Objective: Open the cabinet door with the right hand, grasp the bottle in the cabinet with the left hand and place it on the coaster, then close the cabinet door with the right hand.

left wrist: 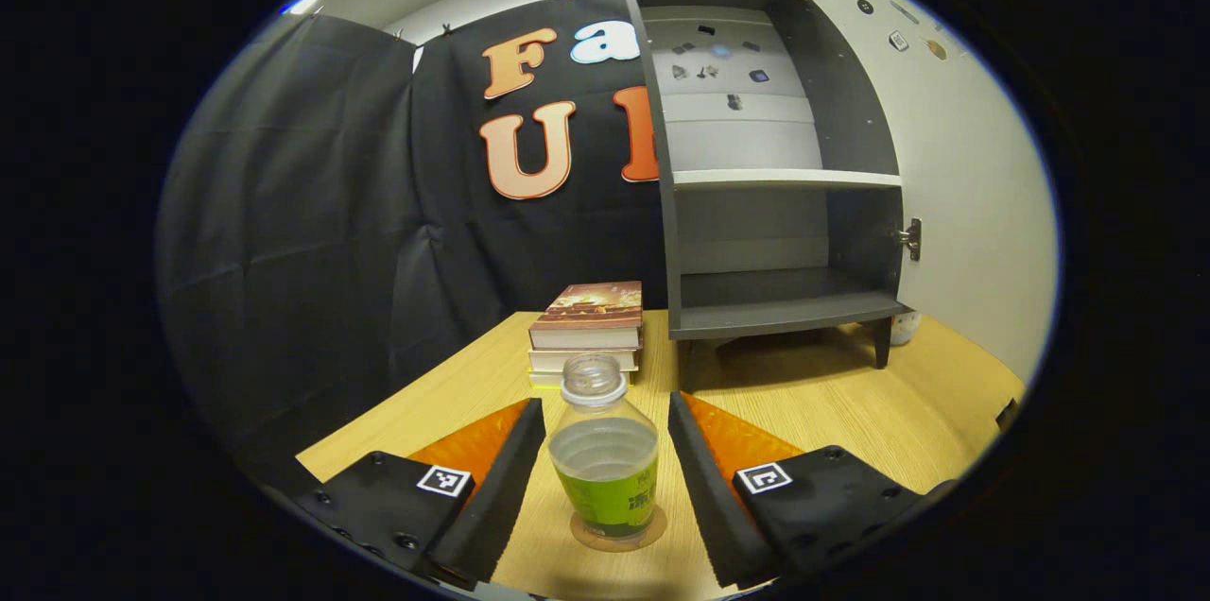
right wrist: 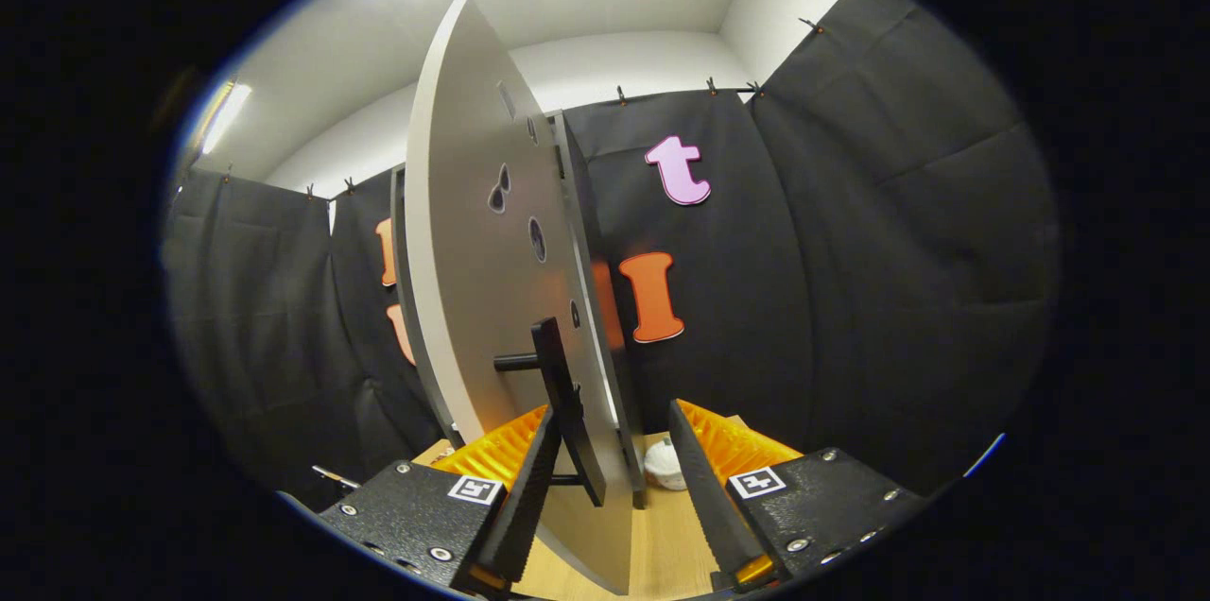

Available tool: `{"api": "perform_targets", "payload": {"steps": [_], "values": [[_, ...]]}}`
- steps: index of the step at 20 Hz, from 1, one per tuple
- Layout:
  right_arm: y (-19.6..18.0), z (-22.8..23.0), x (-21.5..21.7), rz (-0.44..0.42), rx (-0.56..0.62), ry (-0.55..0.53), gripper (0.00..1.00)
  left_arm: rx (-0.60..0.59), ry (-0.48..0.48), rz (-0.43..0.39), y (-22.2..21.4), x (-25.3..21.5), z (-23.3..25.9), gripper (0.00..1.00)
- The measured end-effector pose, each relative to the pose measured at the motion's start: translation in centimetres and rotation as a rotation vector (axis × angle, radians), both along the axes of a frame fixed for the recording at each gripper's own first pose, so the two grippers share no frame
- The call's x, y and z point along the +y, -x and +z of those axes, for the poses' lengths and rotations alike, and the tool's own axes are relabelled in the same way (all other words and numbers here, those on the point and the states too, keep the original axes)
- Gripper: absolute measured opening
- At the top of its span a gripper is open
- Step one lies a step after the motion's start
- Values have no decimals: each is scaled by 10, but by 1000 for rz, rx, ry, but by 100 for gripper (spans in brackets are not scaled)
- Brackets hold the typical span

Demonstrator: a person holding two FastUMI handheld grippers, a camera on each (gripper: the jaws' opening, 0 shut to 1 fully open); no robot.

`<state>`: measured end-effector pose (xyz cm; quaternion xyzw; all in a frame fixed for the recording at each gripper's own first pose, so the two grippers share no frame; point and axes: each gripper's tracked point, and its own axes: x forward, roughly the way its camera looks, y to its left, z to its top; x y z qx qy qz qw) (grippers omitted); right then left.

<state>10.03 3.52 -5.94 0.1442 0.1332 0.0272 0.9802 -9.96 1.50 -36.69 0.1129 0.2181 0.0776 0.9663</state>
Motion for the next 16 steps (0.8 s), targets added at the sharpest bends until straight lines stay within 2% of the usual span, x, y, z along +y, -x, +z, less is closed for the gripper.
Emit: {"api": "perform_targets", "payload": {"steps": [3,4,5,9,10,11,13,16], "values": [[10,0,-4,52,-1,-10,74,-14,-9,1,-2,-7,20,87],[13,-1,-12,52,-2,-15,81,-17,-7,2,-2,-10,25,87],[16,0,-17,51,-12,-26,74,-22,-12,1,-2,-13,32,87],[18,7,-29,70,-55,-86,72,-19,-31,-19,-4,-27,47,87],[18,8,-26,93,-64,-111,80,-23,-33,-24,-4,-30,53,87],[19,8,-22,121,-67,-136,71,-30,-38,-28,-5,-33,61,87],[15,0,-21,146,-63,-138,71,-42,-46,-26,-5,-39,73,87],[8,-9,-21,176,-69,-128,71,-16,0,-18,0,-51,80,87]]}}
